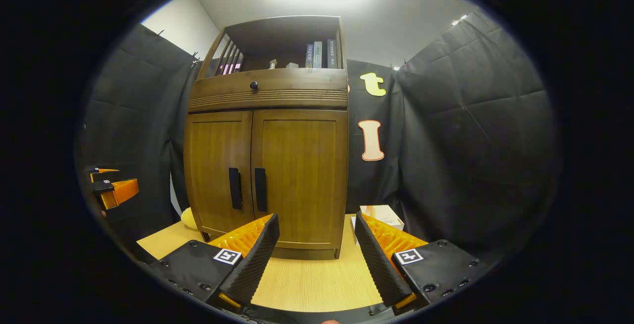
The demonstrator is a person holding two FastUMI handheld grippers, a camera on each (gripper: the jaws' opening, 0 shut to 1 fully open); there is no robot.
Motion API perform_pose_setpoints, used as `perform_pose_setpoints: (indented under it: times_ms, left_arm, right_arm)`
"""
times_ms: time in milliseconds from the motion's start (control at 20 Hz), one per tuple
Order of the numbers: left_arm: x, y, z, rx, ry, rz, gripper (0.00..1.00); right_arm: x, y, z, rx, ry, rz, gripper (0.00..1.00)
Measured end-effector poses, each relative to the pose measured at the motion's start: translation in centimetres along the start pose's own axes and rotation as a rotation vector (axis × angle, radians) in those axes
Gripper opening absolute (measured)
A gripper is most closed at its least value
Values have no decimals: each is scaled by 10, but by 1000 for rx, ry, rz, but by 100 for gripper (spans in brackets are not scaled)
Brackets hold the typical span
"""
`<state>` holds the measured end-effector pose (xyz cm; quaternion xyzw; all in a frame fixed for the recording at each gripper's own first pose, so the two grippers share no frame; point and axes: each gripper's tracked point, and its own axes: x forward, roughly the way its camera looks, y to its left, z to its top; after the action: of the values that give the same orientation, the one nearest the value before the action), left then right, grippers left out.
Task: Open the right door of the double-door shoe cabinet with the right hand, and open the left door with the left hand.
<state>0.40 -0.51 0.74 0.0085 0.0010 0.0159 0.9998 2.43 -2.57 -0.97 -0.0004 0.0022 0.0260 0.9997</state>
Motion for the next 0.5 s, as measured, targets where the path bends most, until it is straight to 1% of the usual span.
perform_pose_setpoints:
  times_ms: [250,400,500]
  left_arm:
    - [0,1,5,12,12,26,96]
    - [3,2,3,12,17,52,96]
    - [5,4,1,7,27,66,96]
  right_arm:
    - [22,-4,4,8,-19,29,96]
    - [42,6,6,27,-16,59,94]
    - [56,15,10,22,-20,75,96]
